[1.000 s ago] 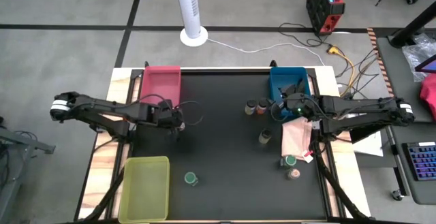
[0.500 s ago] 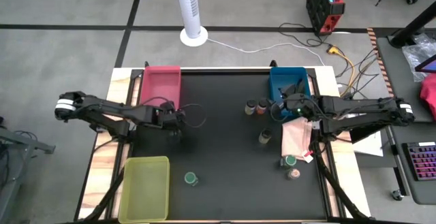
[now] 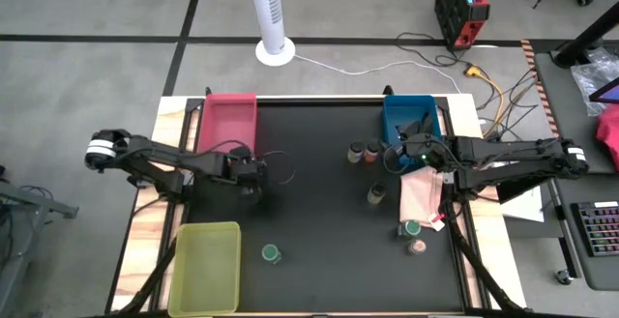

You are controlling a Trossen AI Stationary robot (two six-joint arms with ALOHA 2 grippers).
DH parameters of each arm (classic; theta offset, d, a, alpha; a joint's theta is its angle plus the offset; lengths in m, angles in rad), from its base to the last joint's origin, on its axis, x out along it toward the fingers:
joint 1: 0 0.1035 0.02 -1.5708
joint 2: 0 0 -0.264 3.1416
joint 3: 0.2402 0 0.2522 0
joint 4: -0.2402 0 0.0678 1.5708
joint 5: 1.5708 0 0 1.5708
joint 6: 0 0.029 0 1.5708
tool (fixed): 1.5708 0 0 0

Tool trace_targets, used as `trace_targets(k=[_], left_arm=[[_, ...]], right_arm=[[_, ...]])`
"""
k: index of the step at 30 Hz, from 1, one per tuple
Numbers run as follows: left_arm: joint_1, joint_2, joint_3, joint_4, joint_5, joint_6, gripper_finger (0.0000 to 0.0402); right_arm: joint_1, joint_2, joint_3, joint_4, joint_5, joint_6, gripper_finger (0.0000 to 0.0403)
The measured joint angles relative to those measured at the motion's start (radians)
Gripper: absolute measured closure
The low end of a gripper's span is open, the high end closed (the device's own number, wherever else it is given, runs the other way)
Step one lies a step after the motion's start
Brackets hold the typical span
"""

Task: Sort spices by type
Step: Put the top brown seasoning into the pink bin

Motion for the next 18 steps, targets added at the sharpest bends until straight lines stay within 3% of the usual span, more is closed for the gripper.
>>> trace_targets(k=[8, 18], left_arm=[[-0.001, 0.013, 0.003, 0.009, -0.005, -0.018, 0.0258], [-0.002, 0.011, 0.029, -0.021, 0.009, -0.019, 0.0258]], right_arm=[[0.000, 0.000, -0.001, 0.000, 0.000, 0.000, 0.0049], [0.000, 0.000, -0.001, 0.000, 0.000, 0.000, 0.0049]])
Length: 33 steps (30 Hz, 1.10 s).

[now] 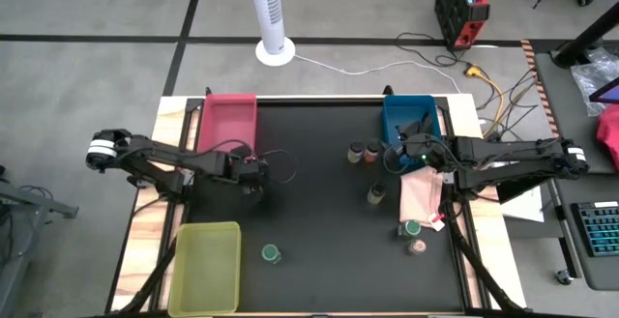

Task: Sort spices by type
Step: Put the top brown seasoning into the pink bin

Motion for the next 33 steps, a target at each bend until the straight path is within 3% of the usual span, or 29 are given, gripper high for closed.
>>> trace_targets(k=[8, 13, 19, 23, 27, 33], left_arm=[[-0.022, 0.000, 0.069, -0.061, 0.031, 0.008, 0.0261], [-0.054, -0.007, 0.179, -0.183, 0.024, 0.034, 0.0261], [-0.007, -0.055, 0.327, -0.319, -0.135, 0.048, 0.0261], [0.093, -0.114, 0.373, -0.355, -0.202, 0.047, 0.0261], [0.265, -0.175, 0.379, -0.355, -0.295, 0.028, 0.0262], [0.616, -0.208, 0.374, -0.245, -0.253, -0.022, 0.0262]], right_arm=[[0.000, 0.000, 0.000, -0.001, 0.000, -0.001, 0.0049], [0.000, 0.000, 0.000, -0.001, -0.001, -0.001, 0.0049], [0.000, 0.000, 0.000, -0.001, -0.001, -0.001, 0.0049], [0.000, 0.000, 0.000, 0.000, -0.001, -0.001, 0.0049], [0.000, 0.000, 0.000, 0.000, -0.001, -0.001, 0.0049], [0.000, 0.000, 0.000, 0.000, -0.001, 0.000, 0.0049]])
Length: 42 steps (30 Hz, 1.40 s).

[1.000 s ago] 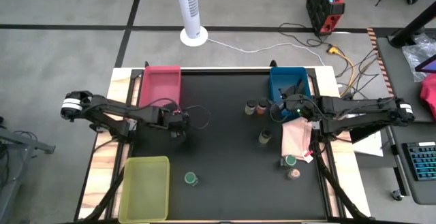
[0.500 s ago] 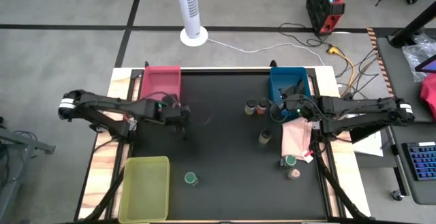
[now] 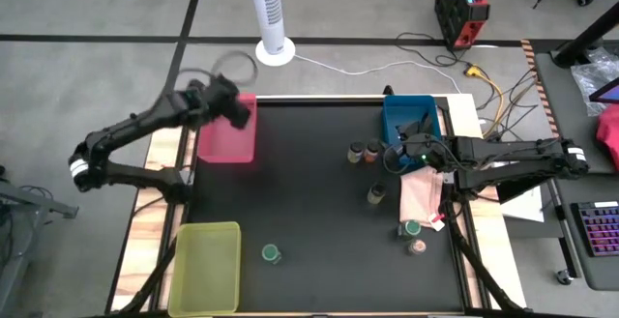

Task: Sort spices by type
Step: Put the top brown seasoning into the pink bin

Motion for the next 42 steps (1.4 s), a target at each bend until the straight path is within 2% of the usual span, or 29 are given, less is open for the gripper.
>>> trace_targets(k=[4, 6, 15, 25, 30, 42], left_arm=[[0.168, 0.031, -0.044, 0.090, 0.158, 0.028, 0.0262], [0.205, 0.053, -0.064, 0.111, 0.183, 0.035, 0.0262], [0.222, 0.123, -0.121, 0.144, 0.119, 0.012, 0.0262], [0.222, 0.167, -0.158, 0.187, 0.109, -0.031, 0.0262], [0.223, 0.195, -0.170, 0.181, 0.038, -0.031, 0.0262], [0.224, 0.296, -0.171, 0.185, 0.042, -0.003, 0.0262]], right_arm=[[0.000, 0.000, 0.000, 0.000, 0.000, 0.000, 0.0049], [0.000, 0.000, -0.001, 0.000, 0.000, 0.000, 0.0049], [0.000, 0.000, -0.005, 0.000, 0.000, 0.000, 0.0049], [0.000, 0.000, -0.009, 0.000, 0.000, 0.000, 0.0049], [0.000, 0.000, -0.010, 0.000, 0.001, 0.000, 0.0049], [0.000, 0.000, -0.013, 0.000, 0.002, 0.000, 0.0048]])
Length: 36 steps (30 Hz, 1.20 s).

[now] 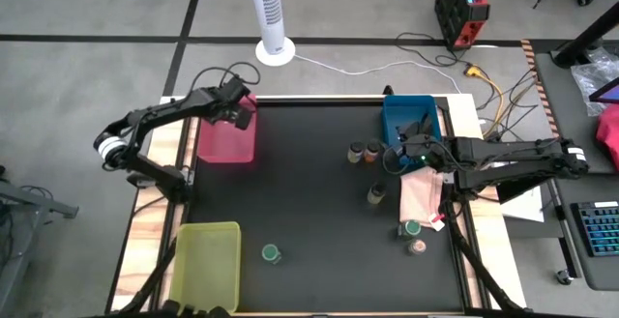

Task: Sort spices by type
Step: Put the top brown seasoning into the pink bin

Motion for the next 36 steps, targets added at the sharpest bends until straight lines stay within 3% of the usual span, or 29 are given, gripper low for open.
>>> trace_targets(k=[7, 12, 21, 36], left_arm=[[0.000, 0.035, 0.000, 0.017, 0.010, 0.008, 0.0262], [0.007, 0.033, -0.017, 0.062, 0.122, 0.032, 0.0262], [0.032, 0.032, -0.017, 0.135, 0.166, 0.060, 0.0263], [0.061, 0.031, -0.019, 0.210, 0.159, 0.092, 0.0263]], right_arm=[[0.000, 0.000, 0.000, 0.000, 0.000, 0.000, 0.0048], [0.000, 0.000, 0.000, 0.000, 0.000, 0.000, 0.0048], [0.000, 0.000, 0.000, 0.000, 0.000, 0.000, 0.0048], [0.000, 0.000, -0.004, 0.000, 0.000, 0.000, 0.0049]])
